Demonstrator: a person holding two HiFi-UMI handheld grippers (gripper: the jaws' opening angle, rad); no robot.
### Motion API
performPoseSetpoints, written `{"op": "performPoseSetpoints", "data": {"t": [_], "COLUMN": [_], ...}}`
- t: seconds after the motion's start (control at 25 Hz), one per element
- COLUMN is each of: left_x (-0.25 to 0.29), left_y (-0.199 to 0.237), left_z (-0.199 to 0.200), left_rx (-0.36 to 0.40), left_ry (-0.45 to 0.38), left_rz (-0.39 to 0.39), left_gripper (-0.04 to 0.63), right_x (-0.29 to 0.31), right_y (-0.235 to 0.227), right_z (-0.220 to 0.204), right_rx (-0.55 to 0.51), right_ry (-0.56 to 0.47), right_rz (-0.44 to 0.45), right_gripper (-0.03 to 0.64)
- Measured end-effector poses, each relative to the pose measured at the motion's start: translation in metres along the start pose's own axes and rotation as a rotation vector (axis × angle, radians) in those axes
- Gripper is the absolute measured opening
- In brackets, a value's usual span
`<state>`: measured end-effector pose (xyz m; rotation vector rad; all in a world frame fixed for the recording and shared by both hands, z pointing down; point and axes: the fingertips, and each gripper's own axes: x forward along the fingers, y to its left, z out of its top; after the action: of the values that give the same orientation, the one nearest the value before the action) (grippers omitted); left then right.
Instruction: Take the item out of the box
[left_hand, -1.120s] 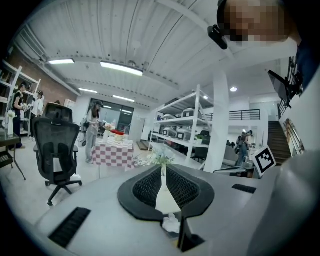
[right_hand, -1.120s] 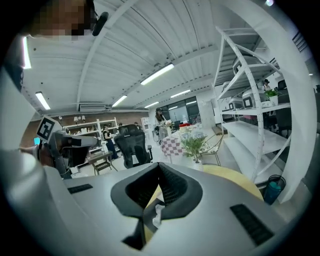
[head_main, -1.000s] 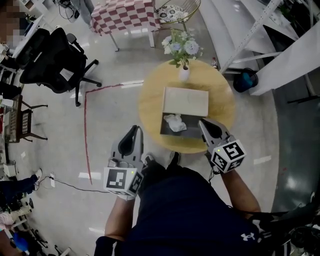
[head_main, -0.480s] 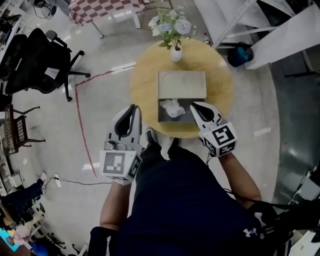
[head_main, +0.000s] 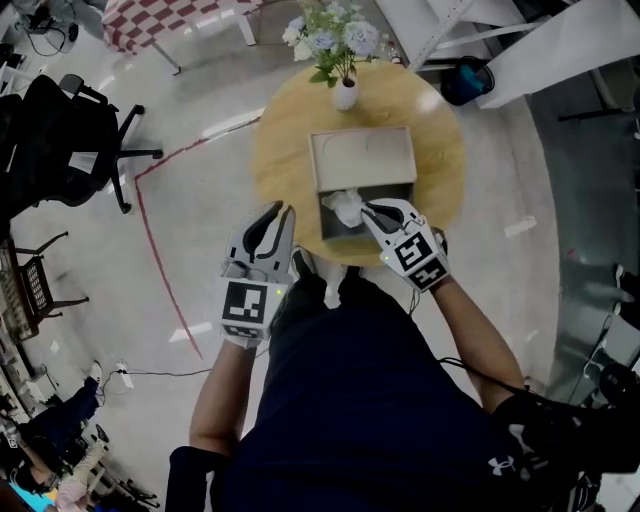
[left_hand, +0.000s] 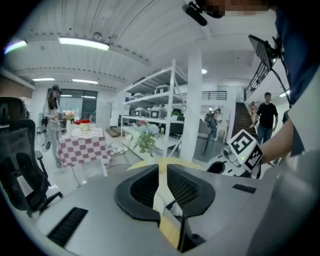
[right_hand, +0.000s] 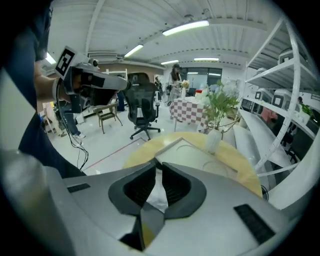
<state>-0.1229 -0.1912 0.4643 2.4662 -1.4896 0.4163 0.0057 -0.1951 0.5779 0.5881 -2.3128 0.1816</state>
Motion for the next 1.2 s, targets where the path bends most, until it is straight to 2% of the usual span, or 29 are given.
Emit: {"op": "performPoseSetpoints", "data": {"t": [0.2, 0.48, 0.96, 1.2], "left_x": [0.015, 0.022, 0.018, 0.014], "left_y": [-0.006, -0.009, -0.001, 0.004], "left_z": [-0.041, -0.071, -0.098, -0.102], "left_rx": [0.030, 0.034, -0.014, -0.042], "left_ry": [0.126, 0.199, 0.235, 0.238], "left_rz": [-0.102, -0.155, -0.117, -0.100], "left_gripper": [0.115, 0.121, 0.122, 0.121], "right_x": [0.028, 0.062, 0.100, 0.109], "right_y": [0.009, 0.011, 0.010, 0.009], "right_z": [-0.019, -0.045, -0.080, -0.093], "right_rx": [-0.072, -0.182, -0.318, -0.323], "right_ry": [0.109, 0.244, 0.399, 0.443], "right_rz": [0.044, 0.091, 0.107, 0.112], "right_gripper": [0.048, 0.049, 0.048, 0.048]}}
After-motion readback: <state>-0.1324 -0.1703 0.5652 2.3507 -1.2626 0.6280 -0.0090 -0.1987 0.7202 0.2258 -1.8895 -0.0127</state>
